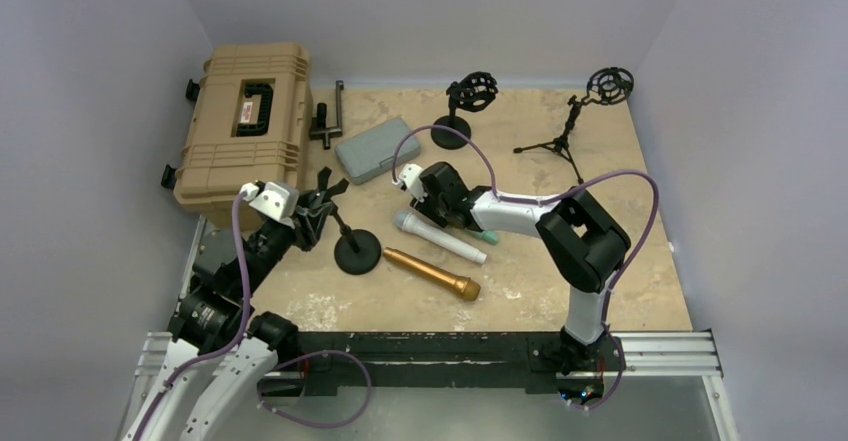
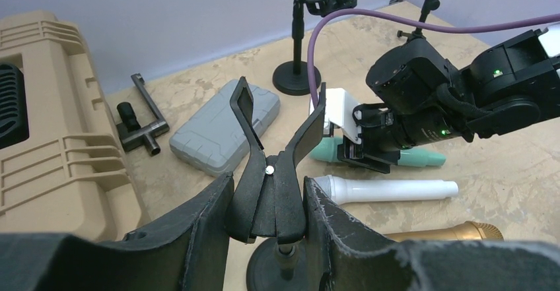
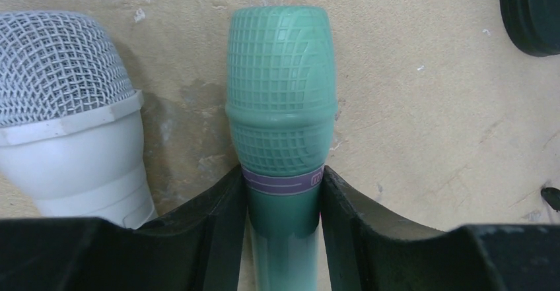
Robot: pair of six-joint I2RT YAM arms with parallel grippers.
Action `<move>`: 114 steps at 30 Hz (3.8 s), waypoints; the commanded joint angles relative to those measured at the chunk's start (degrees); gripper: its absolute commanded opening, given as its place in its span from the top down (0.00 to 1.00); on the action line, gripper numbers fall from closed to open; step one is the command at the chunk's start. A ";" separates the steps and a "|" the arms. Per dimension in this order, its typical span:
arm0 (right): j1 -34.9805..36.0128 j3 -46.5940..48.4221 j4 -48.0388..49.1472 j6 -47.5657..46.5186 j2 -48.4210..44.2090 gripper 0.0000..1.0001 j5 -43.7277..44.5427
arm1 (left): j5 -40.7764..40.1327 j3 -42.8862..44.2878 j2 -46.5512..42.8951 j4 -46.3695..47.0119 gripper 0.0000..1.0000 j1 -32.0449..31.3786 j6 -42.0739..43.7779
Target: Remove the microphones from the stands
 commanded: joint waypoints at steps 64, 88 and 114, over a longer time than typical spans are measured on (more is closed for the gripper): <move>7.93 -2.55 34.53 75.67 -24.52 0.31 -31.34 | -15.06 14.75 -3.91 -15.29 0.27 -0.25 -9.24; 9.82 4.08 29.73 78.56 -17.54 0.40 -27.38 | -17.98 11.43 -5.12 -13.47 0.27 -0.25 -10.89; 9.87 -9.03 34.77 77.58 -9.94 0.56 -27.45 | -17.12 11.37 -4.25 -14.64 0.27 -0.20 -12.38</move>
